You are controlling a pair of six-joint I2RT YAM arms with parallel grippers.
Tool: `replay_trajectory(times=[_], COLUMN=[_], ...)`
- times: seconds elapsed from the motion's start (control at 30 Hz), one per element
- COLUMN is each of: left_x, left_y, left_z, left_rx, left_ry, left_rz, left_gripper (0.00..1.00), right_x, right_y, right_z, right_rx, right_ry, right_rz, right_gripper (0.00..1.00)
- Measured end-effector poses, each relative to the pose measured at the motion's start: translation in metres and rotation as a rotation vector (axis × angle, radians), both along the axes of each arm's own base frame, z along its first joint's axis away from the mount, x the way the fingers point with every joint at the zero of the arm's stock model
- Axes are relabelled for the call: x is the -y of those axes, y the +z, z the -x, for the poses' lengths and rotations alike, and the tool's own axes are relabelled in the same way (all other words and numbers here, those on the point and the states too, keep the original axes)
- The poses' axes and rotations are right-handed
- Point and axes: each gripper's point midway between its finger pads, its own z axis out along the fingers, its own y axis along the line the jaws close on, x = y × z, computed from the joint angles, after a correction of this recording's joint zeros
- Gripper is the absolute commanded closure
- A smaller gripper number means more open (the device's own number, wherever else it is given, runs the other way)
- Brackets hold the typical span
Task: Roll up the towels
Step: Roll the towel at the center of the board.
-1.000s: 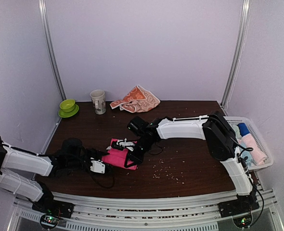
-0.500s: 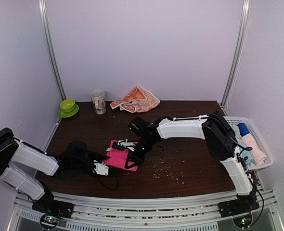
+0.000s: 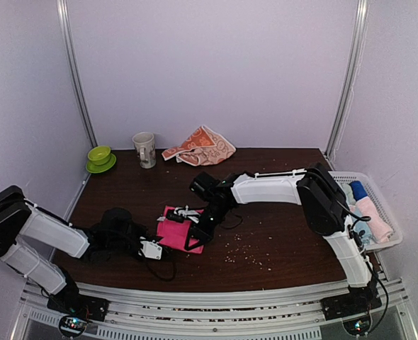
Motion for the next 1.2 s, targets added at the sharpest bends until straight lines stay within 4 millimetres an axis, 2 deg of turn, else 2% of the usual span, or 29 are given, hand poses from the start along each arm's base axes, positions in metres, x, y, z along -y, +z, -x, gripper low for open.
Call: replay_trajectory(times=[0.1, 0.23, 0.6, 0.73, 0.9, 1.07, 1.2], left_x=[0.001, 0.006, 0.009, 0.015, 0.021, 0.024, 0.026], left_y=[-0.001, 0.003, -0.001, -0.002, -0.003, -0.003, -0.004], left_z=[0.000, 0.003, 0.015, 0.014, 0.011, 0.007, 0.003], left_rx=[-0.031, -0.113, -0.333, -0.411, -0.511, -0.650, -0.777], left_ry=[-0.004, -0.017, 0.015, 0.022, 0.026, 0.031, 0.036], left_rz=[-0.020, -0.050, -0.092, -0.106, -0.111, -0.120, -0.125], left_gripper=[1.00, 1.00, 1.00, 1.00, 1.00, 1.00, 1.00], right_x=[0.001, 0.012, 0.063, 0.086, 0.098, 0.096, 0.092], right_y=[0.001, 0.008, 0.040, 0.052, 0.060, 0.043, 0.028], right_z=[0.001, 0.002, -0.014, -0.006, 0.007, 0.036, 0.056], right_rx=[0.003, 0.045, 0.314, 0.417, 0.601, 0.830, 1.001], right_ry=[0.006, -0.003, -0.127, -0.155, -0.172, -0.100, -0.016], right_rz=[-0.002, 0.011, 0.097, 0.074, 0.015, -0.015, -0.016], right_gripper=[0.61, 0.57, 0.49, 0.45, 0.40, 0.32, 0.32])
